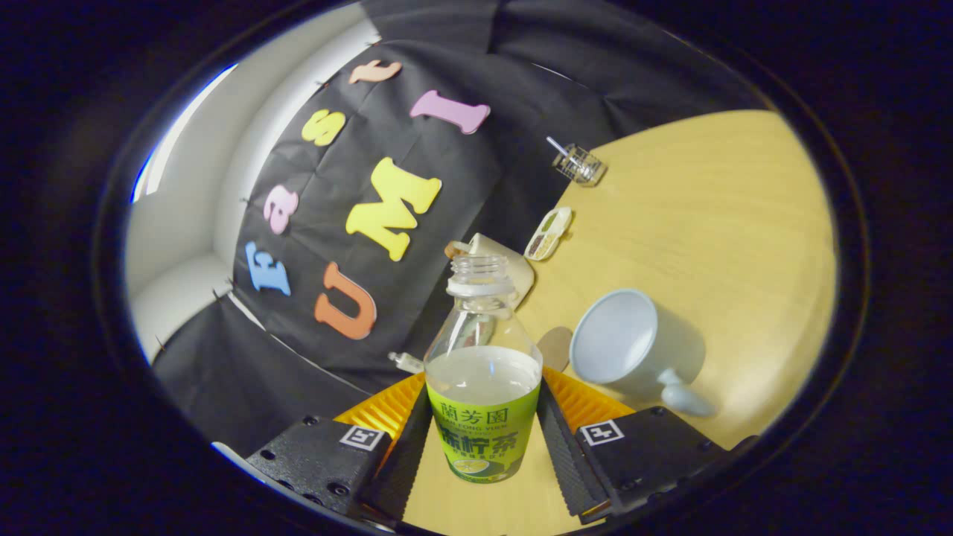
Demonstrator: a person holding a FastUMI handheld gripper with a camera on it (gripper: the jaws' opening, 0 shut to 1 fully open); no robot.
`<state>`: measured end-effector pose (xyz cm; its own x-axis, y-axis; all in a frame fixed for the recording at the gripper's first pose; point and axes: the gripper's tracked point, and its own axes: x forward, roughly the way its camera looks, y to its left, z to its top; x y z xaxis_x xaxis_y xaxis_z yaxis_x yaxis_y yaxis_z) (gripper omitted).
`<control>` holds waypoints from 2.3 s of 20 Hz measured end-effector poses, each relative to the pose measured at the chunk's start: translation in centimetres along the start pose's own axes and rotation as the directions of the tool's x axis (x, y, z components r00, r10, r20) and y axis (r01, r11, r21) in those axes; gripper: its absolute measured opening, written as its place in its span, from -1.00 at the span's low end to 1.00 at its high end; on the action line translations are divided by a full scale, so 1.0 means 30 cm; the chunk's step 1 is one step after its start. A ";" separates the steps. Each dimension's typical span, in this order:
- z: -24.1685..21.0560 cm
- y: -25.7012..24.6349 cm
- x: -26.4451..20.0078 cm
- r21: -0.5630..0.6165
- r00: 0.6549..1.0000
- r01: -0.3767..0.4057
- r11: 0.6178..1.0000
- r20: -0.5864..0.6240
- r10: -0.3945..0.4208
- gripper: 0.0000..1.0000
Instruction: Take the bottle from table, then pour the juice into the cup, finally place the bottle on the coaster
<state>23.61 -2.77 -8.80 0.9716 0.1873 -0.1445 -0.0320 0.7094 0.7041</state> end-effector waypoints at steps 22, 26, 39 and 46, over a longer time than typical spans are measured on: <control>0.111 0.062 0.484 -0.733 0.974 0.228 0.640 0.168 -0.155 0.64; 0.126 0.033 0.538 -0.730 0.975 0.222 0.647 0.168 -0.146 0.64; 0.114 -0.025 0.564 -0.730 0.973 0.229 0.644 0.154 -0.171 0.76; 0.159 0.035 0.476 -0.722 0.969 0.246 0.646 0.204 -0.141 1.00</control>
<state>38.57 -2.58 -6.81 0.9936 -0.0573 -0.0971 0.0493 0.9954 -0.0826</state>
